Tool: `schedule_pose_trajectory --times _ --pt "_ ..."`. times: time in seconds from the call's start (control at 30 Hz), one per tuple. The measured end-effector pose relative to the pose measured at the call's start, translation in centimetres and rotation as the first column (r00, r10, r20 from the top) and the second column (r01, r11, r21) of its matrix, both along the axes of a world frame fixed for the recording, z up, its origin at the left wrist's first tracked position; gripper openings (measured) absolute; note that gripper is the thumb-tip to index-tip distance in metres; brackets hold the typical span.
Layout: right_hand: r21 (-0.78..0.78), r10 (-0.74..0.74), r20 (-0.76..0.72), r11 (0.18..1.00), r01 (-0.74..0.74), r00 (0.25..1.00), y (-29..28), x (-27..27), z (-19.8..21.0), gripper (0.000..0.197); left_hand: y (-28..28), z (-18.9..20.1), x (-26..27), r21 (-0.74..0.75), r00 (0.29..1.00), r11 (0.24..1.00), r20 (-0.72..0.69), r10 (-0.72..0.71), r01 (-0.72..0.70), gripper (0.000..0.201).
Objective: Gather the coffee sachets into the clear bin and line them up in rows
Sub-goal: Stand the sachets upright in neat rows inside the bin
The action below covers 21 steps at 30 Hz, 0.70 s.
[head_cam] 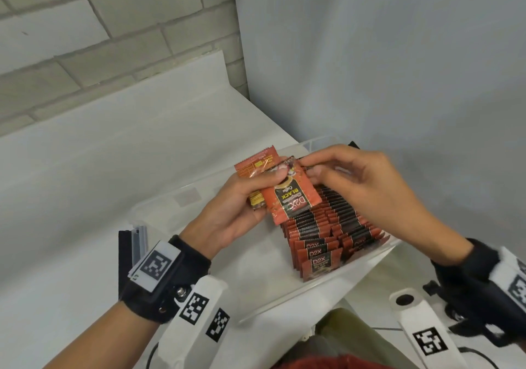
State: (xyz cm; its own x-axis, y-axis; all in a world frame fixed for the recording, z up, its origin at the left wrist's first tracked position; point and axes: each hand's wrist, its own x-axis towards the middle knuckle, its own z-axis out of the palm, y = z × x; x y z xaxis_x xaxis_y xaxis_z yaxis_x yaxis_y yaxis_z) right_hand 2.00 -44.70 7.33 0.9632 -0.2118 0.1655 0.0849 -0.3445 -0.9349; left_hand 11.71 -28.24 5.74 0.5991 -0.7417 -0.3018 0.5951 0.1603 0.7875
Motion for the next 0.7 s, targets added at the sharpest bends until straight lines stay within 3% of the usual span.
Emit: schedule_pose_trajectory --times 0.07,0.13,0.2,0.3,0.4,0.53,0.7 --pt "0.110 -0.003 -0.111 0.994 0.015 0.994 0.3 -0.1 0.5 0.021 0.0 0.1 -0.1 -0.021 0.999 0.999 0.015 0.035 -0.035 0.030" --pt "0.119 0.101 -0.227 0.990 -0.075 0.969 0.6 -0.4 0.7 0.039 0.0 -0.1 0.0 -0.040 0.998 0.997 0.024 0.060 -0.059 0.030" --pt "0.148 0.173 -0.280 0.980 -0.136 0.944 0.9 -0.6 0.5 0.033 0.0 -0.1 0.0 -0.038 0.997 0.997 0.032 0.073 -0.072 0.028" --pt "0.174 0.129 -0.278 0.981 -0.082 0.952 0.5 -0.2 -0.1 0.020 -0.1 -0.1 -0.1 -0.042 0.996 0.996 0.039 0.083 -0.081 0.026" --pt "0.159 0.049 -0.252 0.987 -0.008 0.967 -0.2 0.3 -0.2 0.027 -0.1 -0.2 -0.1 -0.050 0.996 0.995 0.025 0.084 -0.083 0.030" --pt "0.146 -0.035 -0.227 0.987 0.070 0.973 -0.5 0.8 0.3 0.015 -0.1 0.0 -0.2 -0.038 0.999 0.999 0.036 0.007 -0.006 0.040" --pt "0.151 -0.074 -0.258 0.982 0.116 0.963 -0.2 0.8 1.1 0.027 -0.1 0.1 -0.5 -0.016 0.996 0.998 0.067 -0.054 0.055 0.041"
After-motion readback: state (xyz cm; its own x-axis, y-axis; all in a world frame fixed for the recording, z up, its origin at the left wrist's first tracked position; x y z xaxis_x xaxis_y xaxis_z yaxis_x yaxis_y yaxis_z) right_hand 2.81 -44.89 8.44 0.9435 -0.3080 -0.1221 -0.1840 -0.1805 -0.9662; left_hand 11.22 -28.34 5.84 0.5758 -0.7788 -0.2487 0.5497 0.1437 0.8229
